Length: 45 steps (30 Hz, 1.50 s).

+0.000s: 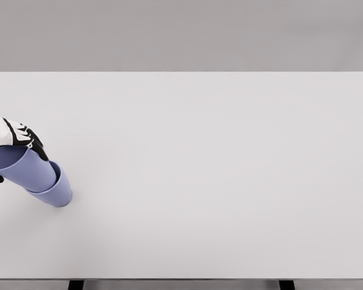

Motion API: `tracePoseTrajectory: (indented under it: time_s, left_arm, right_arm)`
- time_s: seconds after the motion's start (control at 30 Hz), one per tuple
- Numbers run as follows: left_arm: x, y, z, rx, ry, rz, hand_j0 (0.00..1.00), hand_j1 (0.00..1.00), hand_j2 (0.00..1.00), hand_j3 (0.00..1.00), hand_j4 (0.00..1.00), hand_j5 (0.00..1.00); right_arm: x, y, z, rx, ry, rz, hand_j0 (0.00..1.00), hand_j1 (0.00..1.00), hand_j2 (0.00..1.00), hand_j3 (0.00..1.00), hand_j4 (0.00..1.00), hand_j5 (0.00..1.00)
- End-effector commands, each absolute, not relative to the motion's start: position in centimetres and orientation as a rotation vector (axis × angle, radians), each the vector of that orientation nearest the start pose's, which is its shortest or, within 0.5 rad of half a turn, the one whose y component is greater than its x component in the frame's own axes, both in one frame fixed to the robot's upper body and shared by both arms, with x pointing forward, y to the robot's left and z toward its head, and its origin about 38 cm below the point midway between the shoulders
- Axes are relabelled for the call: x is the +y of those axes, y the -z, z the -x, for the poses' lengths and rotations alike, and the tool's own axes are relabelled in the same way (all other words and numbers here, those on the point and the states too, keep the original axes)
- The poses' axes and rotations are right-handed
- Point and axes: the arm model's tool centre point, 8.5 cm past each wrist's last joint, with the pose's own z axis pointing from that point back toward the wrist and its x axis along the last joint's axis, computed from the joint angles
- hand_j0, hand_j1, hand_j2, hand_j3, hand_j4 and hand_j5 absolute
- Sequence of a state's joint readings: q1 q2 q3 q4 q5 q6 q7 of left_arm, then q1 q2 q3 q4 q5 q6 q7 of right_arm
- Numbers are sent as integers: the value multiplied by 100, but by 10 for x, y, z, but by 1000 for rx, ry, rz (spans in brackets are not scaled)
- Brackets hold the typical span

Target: Place the right cup on the left cup with left arm

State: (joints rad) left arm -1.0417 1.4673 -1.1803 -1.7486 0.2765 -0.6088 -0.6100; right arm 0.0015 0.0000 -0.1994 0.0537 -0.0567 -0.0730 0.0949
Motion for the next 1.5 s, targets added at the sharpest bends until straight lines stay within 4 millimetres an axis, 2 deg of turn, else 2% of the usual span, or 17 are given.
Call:
tracePoseTrajectory:
  time_s: [0.0, 0.37, 0.63, 0.73, 1.47]
  left_arm:
    - [389, -314, -333, -1251, 2020, -101, 76, 76, 76, 76, 76, 76]
    - [388, -315, -334, -1255, 2021, -101, 86, 86, 86, 86, 86, 86]
    - [385, -315, -336, -1266, 2027, -99, 89, 89, 89, 89, 89, 89]
    - [384, -315, -337, -1264, 2031, -100, 93, 93, 93, 93, 93, 93]
    - [383, -315, -338, -1268, 2032, -98, 99, 99, 99, 99, 99, 99]
  right_arm:
    - [-262, 261, 10, -41, 253, -2, 100, 100, 100, 100, 100, 100]
    - [-262, 261, 10, -41, 253, -2, 100, 100, 100, 100, 100, 100]
    - [-262, 261, 10, -41, 253, -2, 100, 100, 100, 100, 100, 100]
    - [-262, 261, 10, -40, 253, -2, 100, 100, 100, 100, 100, 100]
    - [-262, 261, 10, -40, 253, -2, 100, 100, 100, 100, 100, 100]
